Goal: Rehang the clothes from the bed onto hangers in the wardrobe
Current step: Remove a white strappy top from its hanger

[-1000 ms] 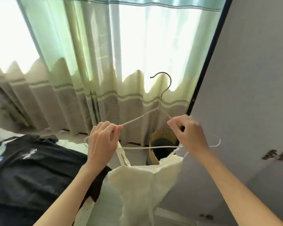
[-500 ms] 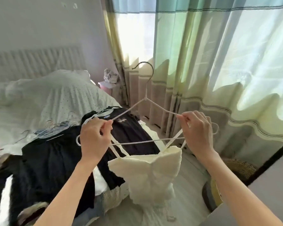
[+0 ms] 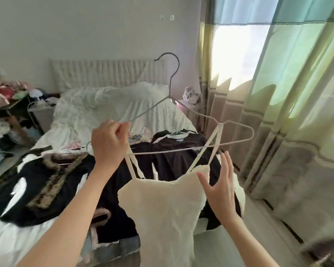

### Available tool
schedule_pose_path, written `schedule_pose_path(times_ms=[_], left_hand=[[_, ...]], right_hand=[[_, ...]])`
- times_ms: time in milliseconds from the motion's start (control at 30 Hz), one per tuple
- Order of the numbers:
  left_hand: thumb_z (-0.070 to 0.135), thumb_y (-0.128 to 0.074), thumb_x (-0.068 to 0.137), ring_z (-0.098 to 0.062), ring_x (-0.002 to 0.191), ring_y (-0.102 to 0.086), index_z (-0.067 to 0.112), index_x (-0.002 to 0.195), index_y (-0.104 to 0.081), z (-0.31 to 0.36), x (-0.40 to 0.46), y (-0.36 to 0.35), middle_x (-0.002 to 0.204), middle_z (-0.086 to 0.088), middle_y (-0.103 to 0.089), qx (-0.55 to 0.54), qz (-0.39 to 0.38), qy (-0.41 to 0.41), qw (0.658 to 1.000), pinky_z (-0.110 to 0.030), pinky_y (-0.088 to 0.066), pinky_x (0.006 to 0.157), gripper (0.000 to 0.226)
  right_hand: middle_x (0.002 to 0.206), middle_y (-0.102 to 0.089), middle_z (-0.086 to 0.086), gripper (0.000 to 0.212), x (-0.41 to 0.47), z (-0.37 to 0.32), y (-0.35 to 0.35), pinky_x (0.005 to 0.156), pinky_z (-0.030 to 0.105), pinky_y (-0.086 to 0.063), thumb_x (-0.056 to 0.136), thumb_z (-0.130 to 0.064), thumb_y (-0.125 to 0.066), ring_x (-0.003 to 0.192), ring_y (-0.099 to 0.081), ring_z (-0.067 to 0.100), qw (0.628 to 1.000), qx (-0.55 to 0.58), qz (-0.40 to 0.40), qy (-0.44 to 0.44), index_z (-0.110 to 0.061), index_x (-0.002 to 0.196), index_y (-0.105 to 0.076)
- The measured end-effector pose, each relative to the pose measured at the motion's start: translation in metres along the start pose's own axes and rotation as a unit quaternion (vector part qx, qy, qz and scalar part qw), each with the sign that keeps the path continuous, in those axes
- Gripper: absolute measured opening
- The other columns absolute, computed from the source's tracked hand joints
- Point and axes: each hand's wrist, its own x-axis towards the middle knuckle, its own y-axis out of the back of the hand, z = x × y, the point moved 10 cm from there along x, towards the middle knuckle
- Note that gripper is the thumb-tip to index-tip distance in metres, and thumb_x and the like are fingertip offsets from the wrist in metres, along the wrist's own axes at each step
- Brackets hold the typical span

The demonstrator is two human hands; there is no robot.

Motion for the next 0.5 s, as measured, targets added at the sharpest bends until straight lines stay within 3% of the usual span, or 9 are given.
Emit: schedule_pose_path(times_ms=[67, 133, 200, 333, 500], left_hand=[[0.034, -0.042, 0.087, -0.026, 0.067, -0.052, 0.011, 0.059, -0.057, -0.013, 0.006, 0.009, 0.063, -0.008, -0.056, -0.004, 0.013, 0.020, 1.000, -0.042, -0.040, 0.076, 0.040], [0.031, -0.045, 0.088, -0.025, 0.068, -0.051, 0.015, 0.059, -0.054, -0.026, 0.014, 0.017, 0.064, -0.005, -0.054, -0.007, 0.023, 0.039, 0.999, -0.045, -0.041, 0.078, 0.034], [0.030, -0.045, 0.089, -0.023, 0.067, -0.049, 0.017, 0.060, -0.051, -0.035, 0.024, 0.025, 0.064, -0.003, -0.051, -0.003, 0.035, 0.042, 0.999, -0.046, -0.042, 0.078, 0.033], [0.031, -0.044, 0.090, -0.023, 0.065, -0.051, 0.014, 0.060, -0.053, -0.060, 0.042, 0.038, 0.064, -0.004, -0.053, 0.021, 0.056, 0.043, 0.997, -0.041, -0.042, 0.072, 0.035], [0.032, -0.042, 0.093, -0.020, 0.064, -0.046, 0.004, 0.065, -0.058, -0.093, 0.060, 0.046, 0.064, -0.003, -0.050, 0.060, 0.089, 0.053, 0.993, -0.031, -0.033, 0.066, 0.042]], right_hand=[[0.148, -0.026, -0.009, 0.084, -0.004, 0.019, -0.038, 0.109, 0.019, -0.021, 0.079, -0.038, -0.071, 0.136, -0.023, 0.001, 0.994, 0.047, -0.080, -0.060, -0.012, 0.144, -0.025], [0.125, -0.050, -0.019, 0.058, -0.010, 0.036, -0.082, 0.092, 0.013, -0.041, 0.078, -0.032, -0.073, 0.112, -0.047, -0.009, 0.965, 0.119, -0.191, -0.137, -0.023, 0.126, -0.042], [0.103, -0.066, -0.011, 0.034, -0.015, 0.046, -0.116, 0.078, 0.021, -0.052, 0.078, -0.032, -0.072, 0.093, -0.063, 0.002, 0.936, 0.157, -0.256, -0.185, -0.025, 0.107, -0.054], [0.087, -0.072, -0.003, 0.013, -0.014, 0.041, -0.143, 0.066, 0.023, -0.055, 0.088, -0.026, -0.061, 0.076, -0.069, 0.009, 0.914, 0.246, -0.225, -0.229, -0.015, 0.095, -0.065], [0.074, -0.062, 0.017, 0.032, 0.008, 0.003, -0.165, 0.065, 0.036, -0.047, 0.088, -0.027, -0.062, 0.068, -0.058, 0.022, 0.918, 0.252, -0.223, -0.212, 0.005, 0.084, -0.059]])
